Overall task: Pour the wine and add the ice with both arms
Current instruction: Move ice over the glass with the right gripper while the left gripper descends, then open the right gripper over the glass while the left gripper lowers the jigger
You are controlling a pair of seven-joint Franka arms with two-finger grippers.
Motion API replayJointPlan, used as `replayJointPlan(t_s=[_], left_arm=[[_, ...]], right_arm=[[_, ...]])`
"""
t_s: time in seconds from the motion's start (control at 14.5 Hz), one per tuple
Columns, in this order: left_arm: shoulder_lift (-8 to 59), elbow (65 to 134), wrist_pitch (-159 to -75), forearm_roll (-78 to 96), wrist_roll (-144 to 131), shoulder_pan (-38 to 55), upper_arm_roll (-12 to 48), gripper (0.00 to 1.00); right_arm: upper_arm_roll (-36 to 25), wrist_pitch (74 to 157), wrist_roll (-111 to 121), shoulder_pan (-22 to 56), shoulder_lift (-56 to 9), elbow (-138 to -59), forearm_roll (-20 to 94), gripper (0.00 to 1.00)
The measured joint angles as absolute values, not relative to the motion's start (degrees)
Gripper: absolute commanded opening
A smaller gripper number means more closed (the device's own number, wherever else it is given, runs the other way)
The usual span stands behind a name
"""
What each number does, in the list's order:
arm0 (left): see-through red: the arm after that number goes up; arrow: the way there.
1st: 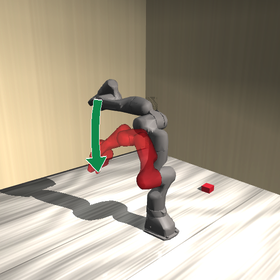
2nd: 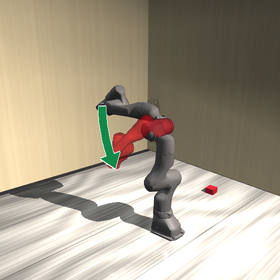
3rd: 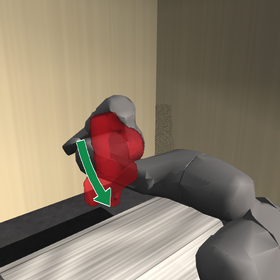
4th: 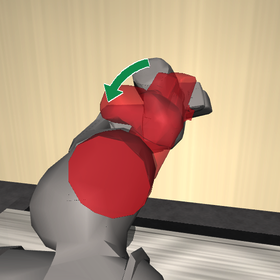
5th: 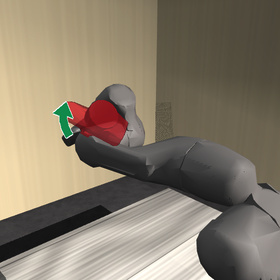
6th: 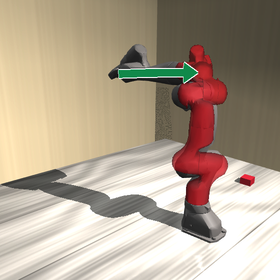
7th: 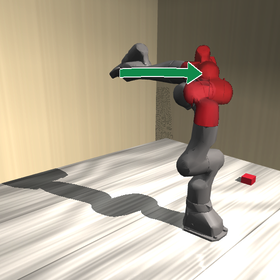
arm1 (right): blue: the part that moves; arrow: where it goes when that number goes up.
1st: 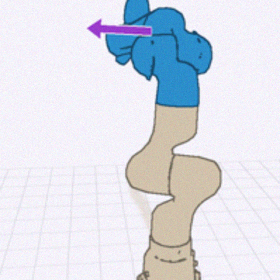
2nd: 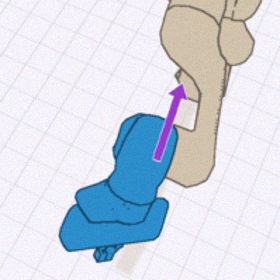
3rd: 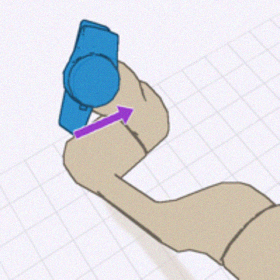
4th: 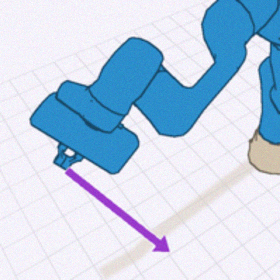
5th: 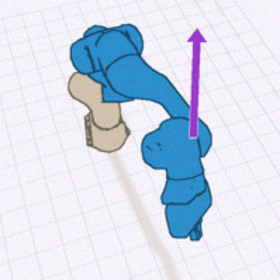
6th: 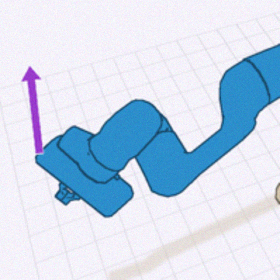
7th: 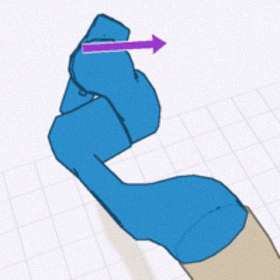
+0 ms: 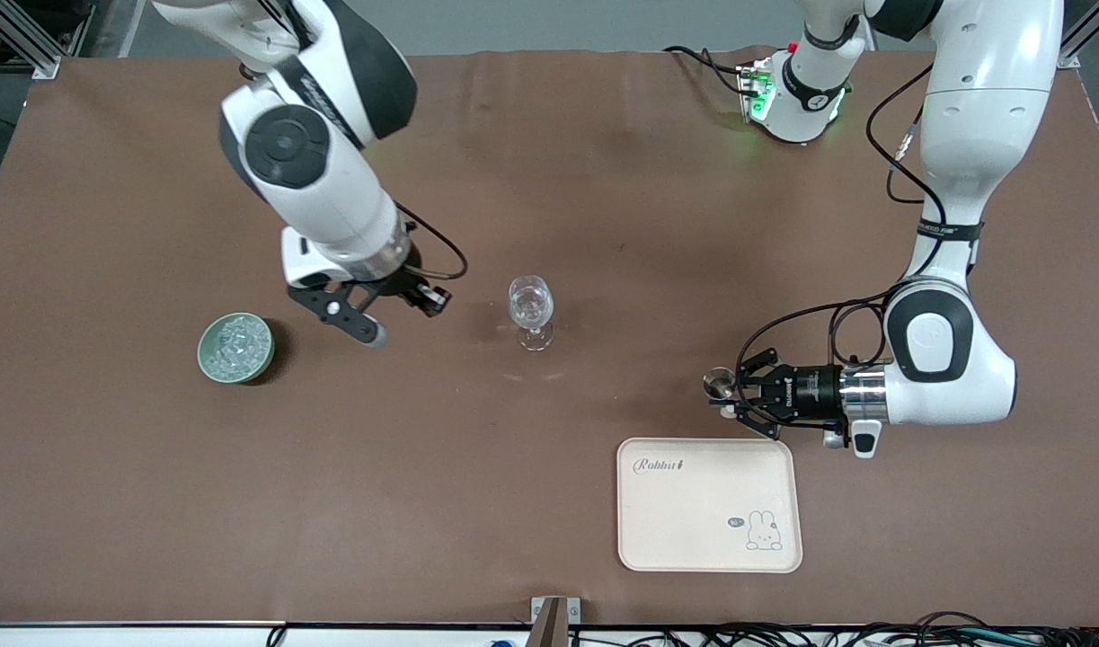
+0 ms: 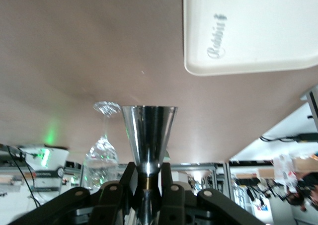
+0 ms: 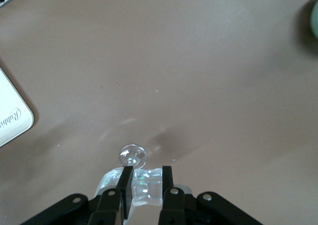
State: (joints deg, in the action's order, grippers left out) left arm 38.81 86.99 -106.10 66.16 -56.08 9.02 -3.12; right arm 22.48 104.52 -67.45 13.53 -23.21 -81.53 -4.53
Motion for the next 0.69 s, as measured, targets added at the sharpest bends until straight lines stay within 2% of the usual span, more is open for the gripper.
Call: replayJointPlan(t_s=[0.41,0.69], left_arm=[[44.15,82.42,-106.10,72.08,-54.40,8.95,-3.10,0.01],[48.27,79.47,-106.10,76.76,-53.49,8.92,-3.10,0.01]], right_arm=[[22.54,108.21,-73.72,19.23,-30.40,-79.37,-7.15,0.01],[23.64,108.30,-75.11,19.82,-30.93,-79.05,-7.16,0.01]])
